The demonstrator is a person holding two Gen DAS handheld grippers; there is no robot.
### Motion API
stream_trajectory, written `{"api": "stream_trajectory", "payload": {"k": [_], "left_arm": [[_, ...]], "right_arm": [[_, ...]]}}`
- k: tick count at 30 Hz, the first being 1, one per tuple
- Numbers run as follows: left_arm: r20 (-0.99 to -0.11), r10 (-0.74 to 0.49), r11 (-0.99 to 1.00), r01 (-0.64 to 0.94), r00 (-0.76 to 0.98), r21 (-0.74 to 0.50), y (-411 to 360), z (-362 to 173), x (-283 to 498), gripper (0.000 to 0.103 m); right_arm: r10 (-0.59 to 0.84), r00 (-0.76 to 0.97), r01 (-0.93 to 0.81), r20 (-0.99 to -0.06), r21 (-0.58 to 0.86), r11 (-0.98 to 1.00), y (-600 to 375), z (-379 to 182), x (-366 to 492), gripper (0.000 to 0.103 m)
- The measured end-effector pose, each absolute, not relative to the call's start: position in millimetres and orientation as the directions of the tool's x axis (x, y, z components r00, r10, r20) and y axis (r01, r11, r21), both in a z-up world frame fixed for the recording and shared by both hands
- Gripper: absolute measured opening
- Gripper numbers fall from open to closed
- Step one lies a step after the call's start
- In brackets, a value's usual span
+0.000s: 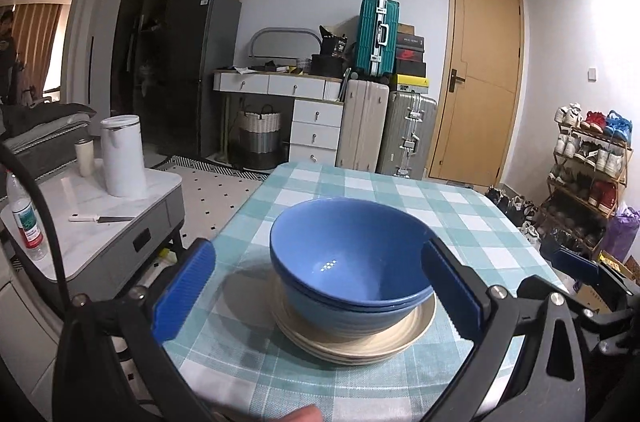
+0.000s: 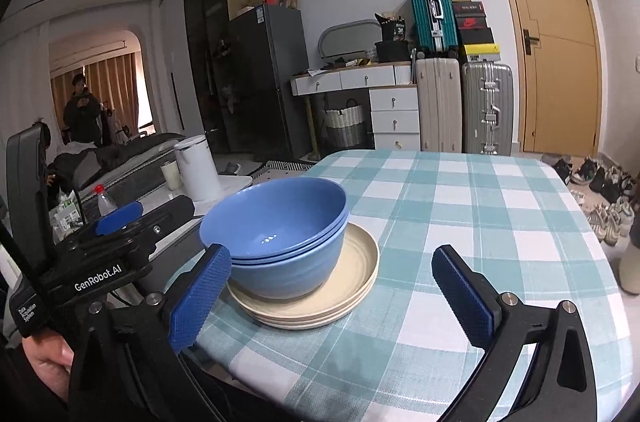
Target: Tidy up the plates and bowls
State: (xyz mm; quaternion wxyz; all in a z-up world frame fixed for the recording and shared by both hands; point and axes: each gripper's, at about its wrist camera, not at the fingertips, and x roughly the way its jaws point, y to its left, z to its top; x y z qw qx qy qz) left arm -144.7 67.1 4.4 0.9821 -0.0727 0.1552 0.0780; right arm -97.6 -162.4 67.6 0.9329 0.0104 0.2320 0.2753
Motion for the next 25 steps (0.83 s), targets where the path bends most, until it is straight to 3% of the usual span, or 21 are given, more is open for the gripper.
{"api": "stream_trajectory", "payload": {"k": [25], "left_arm": [[-0.319, 0.129, 0.982, -0.165, 0.939, -0.09, 58.8, 2.0, -143.3, 0.103]], "right_arm": [[0.527, 0.727, -0.462, -0.44, 0.255, 0.85, -178.5, 63.7, -82.1, 0.102]]}}
